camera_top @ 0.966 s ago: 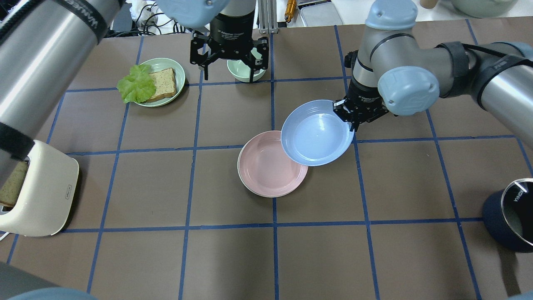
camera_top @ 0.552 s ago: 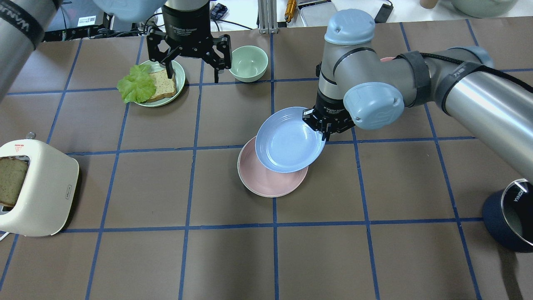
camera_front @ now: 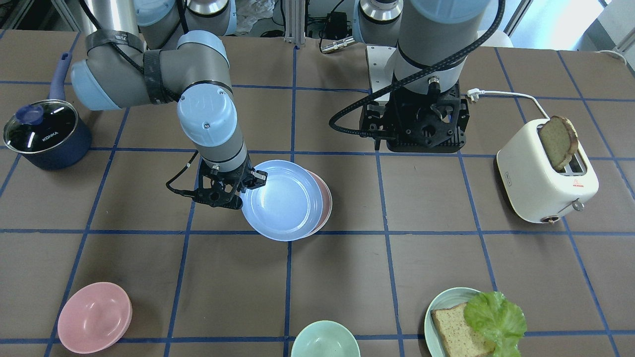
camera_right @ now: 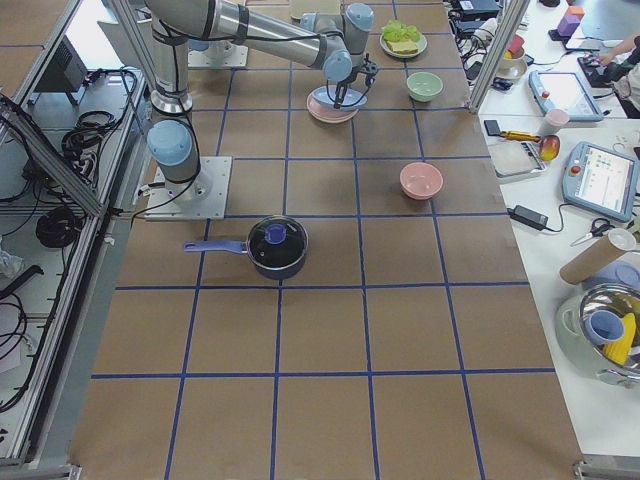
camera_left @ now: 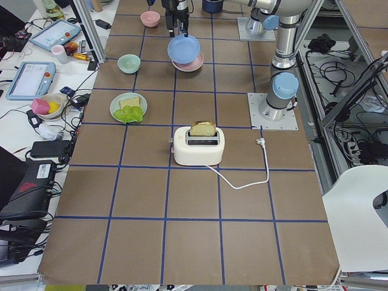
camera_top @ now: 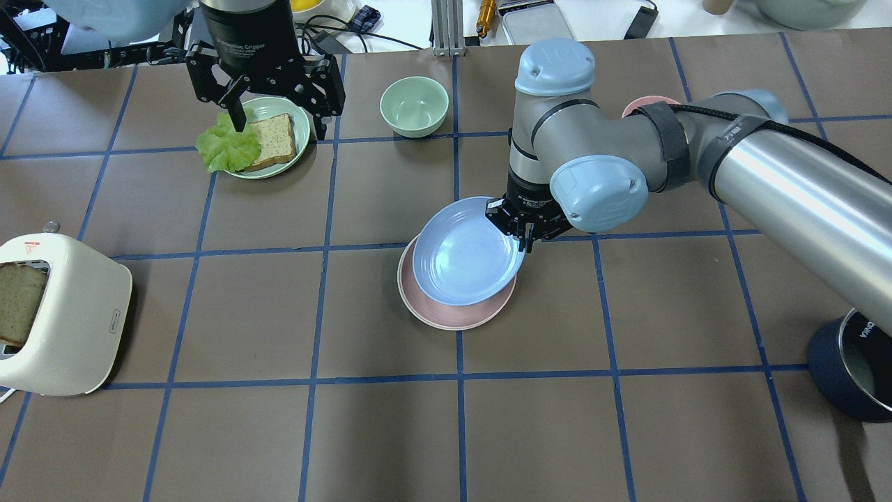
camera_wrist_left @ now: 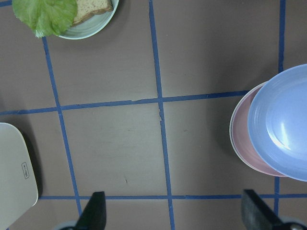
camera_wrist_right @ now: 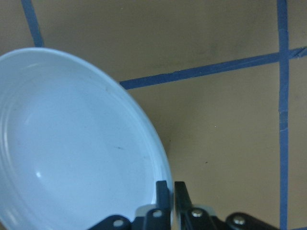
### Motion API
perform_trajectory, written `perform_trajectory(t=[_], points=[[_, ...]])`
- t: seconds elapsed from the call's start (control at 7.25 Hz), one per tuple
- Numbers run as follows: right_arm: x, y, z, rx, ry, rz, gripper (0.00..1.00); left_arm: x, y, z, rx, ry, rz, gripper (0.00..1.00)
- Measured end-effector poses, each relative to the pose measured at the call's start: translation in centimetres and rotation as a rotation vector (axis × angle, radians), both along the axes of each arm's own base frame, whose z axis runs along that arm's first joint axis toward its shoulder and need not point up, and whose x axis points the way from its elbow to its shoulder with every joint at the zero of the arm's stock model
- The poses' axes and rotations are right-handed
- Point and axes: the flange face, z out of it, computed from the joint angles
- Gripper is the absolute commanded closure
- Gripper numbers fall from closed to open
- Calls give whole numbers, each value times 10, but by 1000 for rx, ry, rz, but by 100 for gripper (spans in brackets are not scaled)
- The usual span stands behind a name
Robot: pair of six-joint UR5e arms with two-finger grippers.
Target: Stack three plates with pink and blue
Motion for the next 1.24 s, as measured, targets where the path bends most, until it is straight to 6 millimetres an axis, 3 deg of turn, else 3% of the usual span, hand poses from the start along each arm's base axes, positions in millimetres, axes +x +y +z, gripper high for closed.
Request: perform_trajectory(t=[0.28, 0.41, 0.69, 0.83, 0.97, 1.24], points=[[-7, -10, 5, -25, -8, 56, 21, 3, 10, 13, -25, 29, 7, 0], [-24, -27, 19, -72, -24, 135, 16, 4, 13, 19, -35, 42, 8, 0], [-86, -60, 47, -124, -33, 219, 0, 6, 20, 24, -39, 49, -19, 0], [-111, -67, 67, -136, -22, 260, 0, 7, 24, 23, -36, 51, -31, 0], [-121, -62, 98, -148, -7, 285, 0, 8, 27, 22, -33, 52, -36, 0], [-125, -30, 177, -166, 10, 298, 0, 9, 30, 18, -28, 52, -39, 0]])
